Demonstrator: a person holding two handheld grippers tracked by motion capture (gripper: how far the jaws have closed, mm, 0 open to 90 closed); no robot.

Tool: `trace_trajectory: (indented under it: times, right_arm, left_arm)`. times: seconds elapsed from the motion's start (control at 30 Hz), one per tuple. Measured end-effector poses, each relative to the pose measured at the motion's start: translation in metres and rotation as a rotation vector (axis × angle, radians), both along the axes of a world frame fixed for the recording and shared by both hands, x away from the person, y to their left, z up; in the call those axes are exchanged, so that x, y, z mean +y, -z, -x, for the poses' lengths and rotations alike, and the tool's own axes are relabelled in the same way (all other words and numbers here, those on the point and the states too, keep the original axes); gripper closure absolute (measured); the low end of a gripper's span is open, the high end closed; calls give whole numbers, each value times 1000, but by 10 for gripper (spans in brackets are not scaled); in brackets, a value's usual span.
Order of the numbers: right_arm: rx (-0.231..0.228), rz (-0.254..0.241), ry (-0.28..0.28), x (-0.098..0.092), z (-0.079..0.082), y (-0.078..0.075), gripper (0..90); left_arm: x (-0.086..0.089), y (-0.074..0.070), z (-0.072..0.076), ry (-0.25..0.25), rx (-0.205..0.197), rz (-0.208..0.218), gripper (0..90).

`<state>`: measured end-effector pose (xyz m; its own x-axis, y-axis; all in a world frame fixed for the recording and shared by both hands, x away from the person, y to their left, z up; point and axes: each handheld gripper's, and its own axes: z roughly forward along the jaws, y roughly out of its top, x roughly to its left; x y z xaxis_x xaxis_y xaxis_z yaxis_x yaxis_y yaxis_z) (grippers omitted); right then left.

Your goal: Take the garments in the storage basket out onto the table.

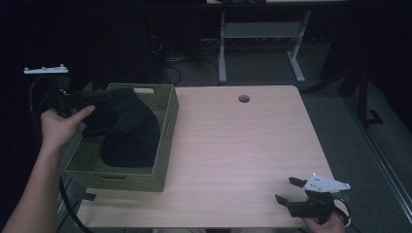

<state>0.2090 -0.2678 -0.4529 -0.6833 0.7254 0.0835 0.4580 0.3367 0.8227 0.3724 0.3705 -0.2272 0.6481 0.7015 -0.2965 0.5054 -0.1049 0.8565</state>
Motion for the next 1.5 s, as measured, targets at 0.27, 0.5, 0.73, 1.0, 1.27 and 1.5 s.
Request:
trace_trajectory:
  times: [0.27,0.5,0.73,1.0,1.27,1.5]
  right_arm:
    - [-2,0,-1,1,-1,0,192]
    - [2,-1,-1,1,-1,0,192]
    - [-4,-1,-2,0,-1,0,192]
    - [-5,-6,1,-1,-1,0,192]
    - [-2,-6,3,-1,-1,0,191]
    - [3,-5,3,0,-2,0,190]
  left_arm:
    - [6,-9,1,-10,-4,24,872]
    - [5,-14,-4,-18,7,45,872]
    - [3,-21,-8,-22,4,59,873]
    - [2,-45,-6,-20,-34,61,872]
    - [5,-70,-1,-27,-71,70,873]
    - [1,-101,6,-19,-112,46,873]
